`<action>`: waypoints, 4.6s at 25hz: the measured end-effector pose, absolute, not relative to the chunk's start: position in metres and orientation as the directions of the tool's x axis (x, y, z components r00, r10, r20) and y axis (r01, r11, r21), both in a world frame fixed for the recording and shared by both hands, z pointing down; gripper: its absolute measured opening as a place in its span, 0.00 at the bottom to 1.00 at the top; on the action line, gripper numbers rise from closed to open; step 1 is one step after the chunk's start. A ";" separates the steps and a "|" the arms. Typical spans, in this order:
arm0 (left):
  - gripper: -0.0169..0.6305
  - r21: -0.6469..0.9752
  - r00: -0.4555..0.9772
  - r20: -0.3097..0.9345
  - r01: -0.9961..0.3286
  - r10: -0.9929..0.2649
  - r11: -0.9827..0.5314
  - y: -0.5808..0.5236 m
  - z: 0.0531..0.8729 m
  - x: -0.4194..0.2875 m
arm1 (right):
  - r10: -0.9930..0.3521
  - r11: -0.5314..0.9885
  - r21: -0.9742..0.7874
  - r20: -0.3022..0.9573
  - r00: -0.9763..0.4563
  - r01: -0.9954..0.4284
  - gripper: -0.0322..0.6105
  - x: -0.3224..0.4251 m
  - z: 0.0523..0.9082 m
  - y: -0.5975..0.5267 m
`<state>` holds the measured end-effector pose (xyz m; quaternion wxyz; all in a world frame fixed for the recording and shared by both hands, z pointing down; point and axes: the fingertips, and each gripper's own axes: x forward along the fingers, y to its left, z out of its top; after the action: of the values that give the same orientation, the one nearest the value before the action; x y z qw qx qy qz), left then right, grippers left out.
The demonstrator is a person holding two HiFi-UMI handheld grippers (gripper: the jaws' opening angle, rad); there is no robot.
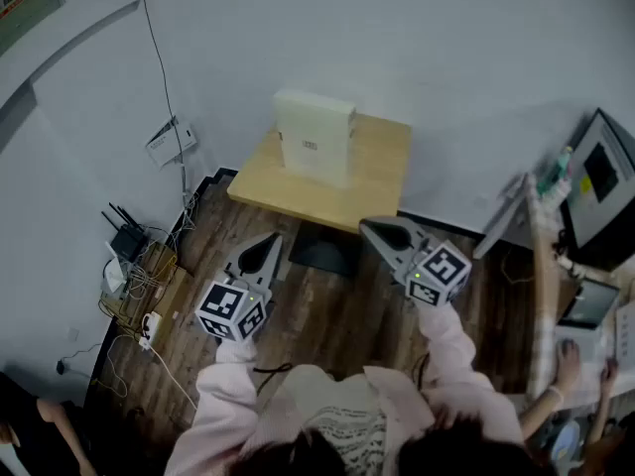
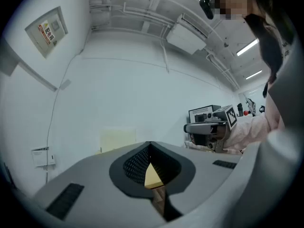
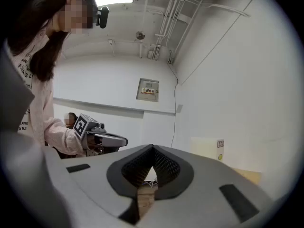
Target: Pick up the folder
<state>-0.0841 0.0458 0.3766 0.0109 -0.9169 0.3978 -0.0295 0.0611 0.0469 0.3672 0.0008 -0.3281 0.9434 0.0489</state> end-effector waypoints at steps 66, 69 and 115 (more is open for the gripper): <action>0.02 -0.038 0.640 0.069 -0.765 -0.765 -0.643 -0.098 0.392 -0.109 | -0.596 0.802 0.075 0.017 -0.803 -0.593 0.04 0.034 0.389 -0.100; 0.02 -0.032 0.656 0.057 -0.752 -0.753 -0.658 -0.111 0.390 -0.109 | -0.603 0.796 0.070 0.017 -0.797 -0.601 0.04 0.031 0.389 -0.111; 0.03 0.030 0.692 0.131 -0.719 -0.710 -0.694 -0.258 0.439 -0.084 | -0.679 0.734 0.016 0.066 -0.731 -0.679 0.04 0.069 0.426 -0.239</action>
<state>-0.0844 -0.2584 0.4393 -0.0392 -0.9188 0.3889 -0.0545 0.0691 -0.2390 0.4261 -0.0337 -0.3650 0.9304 -0.0048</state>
